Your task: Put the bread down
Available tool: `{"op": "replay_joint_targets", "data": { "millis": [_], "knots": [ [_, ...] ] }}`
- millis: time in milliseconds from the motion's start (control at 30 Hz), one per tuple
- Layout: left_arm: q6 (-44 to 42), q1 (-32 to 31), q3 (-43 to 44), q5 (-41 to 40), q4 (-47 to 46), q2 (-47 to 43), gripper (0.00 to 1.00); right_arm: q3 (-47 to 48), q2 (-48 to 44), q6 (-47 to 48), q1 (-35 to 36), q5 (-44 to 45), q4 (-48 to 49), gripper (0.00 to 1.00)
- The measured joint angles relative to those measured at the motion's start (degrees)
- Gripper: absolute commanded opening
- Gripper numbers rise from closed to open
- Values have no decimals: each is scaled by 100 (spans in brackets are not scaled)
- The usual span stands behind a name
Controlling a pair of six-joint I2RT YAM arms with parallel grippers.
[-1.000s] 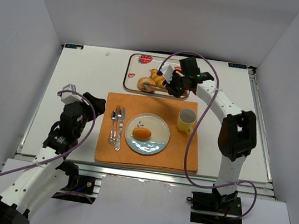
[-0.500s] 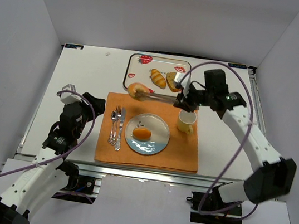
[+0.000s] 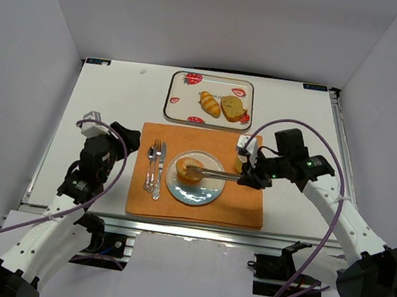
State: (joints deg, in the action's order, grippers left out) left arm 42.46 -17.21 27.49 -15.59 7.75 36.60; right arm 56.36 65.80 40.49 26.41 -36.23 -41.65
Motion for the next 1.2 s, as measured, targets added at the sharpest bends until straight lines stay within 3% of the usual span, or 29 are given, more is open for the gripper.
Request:
{"op": "replay_joint_targets", "data": {
  "millis": [167,267,500,1200],
  "knots": [
    [2,0,-2,4,-7,2,79,-31,-68,-70,0,151,96,16],
    [4,0,-7,4,-7,-35,79,-85,-79,-79,0,184,125,29],
    [7,0,-57,0,13,-203,79,-103,-85,-22,0,197,122,41],
    [7,0,-57,2,15,-138,79,17,-278,-177,0,0,125,43]
  ]
}}
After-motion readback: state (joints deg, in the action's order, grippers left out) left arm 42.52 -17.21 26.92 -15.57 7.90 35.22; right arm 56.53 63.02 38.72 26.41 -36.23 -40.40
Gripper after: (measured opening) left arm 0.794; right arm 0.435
